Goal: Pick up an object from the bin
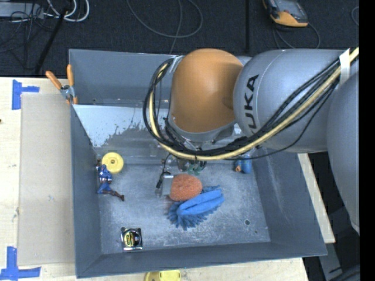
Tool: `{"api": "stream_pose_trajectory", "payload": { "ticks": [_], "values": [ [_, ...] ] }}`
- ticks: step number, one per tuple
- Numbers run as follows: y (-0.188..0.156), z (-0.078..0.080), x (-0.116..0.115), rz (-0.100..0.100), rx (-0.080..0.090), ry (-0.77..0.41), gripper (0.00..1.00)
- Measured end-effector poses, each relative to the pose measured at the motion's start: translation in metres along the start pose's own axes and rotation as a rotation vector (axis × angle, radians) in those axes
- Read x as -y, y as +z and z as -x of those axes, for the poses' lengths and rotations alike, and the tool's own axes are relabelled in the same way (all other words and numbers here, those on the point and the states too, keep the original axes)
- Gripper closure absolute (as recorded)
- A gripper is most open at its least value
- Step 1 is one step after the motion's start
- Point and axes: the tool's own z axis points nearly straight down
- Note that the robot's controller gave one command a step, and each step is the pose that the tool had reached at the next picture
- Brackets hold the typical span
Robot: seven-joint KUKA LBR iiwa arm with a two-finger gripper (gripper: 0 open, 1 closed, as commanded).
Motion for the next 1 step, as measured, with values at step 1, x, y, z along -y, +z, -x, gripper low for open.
{"api": "stream_pose_trajectory", "payload": {
  "ticks": [1],
  "values": [
    [0.0449,-0.0498,0.0295,0.001,0.005,-0.031,0.00]
  ]
}}
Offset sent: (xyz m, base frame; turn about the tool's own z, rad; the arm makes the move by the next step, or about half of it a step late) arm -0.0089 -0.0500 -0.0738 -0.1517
